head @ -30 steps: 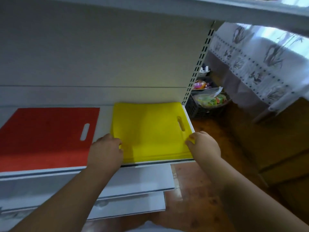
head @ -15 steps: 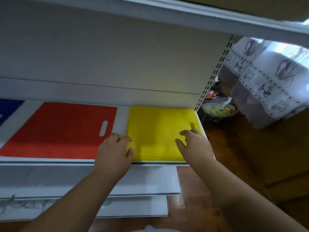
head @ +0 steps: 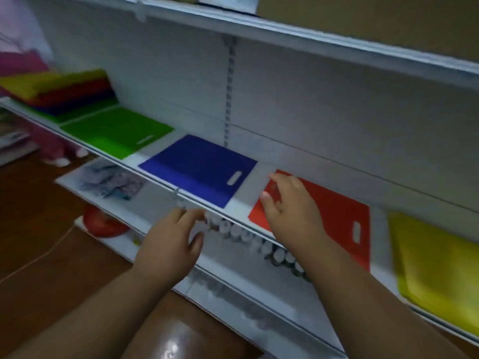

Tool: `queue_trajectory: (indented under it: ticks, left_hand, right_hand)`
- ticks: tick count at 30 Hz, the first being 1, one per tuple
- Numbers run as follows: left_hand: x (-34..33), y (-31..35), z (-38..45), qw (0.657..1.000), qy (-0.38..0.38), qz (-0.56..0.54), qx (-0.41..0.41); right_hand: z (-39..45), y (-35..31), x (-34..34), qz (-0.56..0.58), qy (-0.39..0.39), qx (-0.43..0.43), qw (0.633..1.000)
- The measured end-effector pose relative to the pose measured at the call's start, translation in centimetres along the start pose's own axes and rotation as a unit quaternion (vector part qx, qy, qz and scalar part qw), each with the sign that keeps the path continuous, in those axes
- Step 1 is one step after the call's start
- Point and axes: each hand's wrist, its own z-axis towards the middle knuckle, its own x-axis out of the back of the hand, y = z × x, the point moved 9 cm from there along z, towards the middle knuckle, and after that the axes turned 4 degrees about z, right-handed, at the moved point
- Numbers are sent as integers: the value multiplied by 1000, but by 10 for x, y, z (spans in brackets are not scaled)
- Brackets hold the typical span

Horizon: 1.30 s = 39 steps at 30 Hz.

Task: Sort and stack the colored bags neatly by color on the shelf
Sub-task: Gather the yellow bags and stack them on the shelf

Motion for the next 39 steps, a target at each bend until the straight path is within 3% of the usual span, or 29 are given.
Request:
queue_trajectory:
  ticks: [9, 20, 25, 30, 36, 39]
  left_hand:
    - [75, -202, 31, 986, 57, 13, 159]
    - [169, -434, 41, 941, 124, 100, 299]
    - [200, -543, 55, 937, 134, 99, 307]
    - [236, -629, 104, 949, 128, 67, 281]
    - [228, -683, 180, 969, 88, 0, 233]
    - [216, -707, 218, 973, 77, -40, 212]
  right_hand:
    - [114, -148, -149, 62, -77, 96, 990]
    - [232, -362, -374, 132, -215, 186, 949]
    - [265, -432, -459, 138, -221, 165, 951]
    - [309, -473, -497, 117, -194, 122, 966]
    - [372, -468, -522, 81, -174, 60, 980]
    - [401, -460, -550, 62, -222, 16, 973]
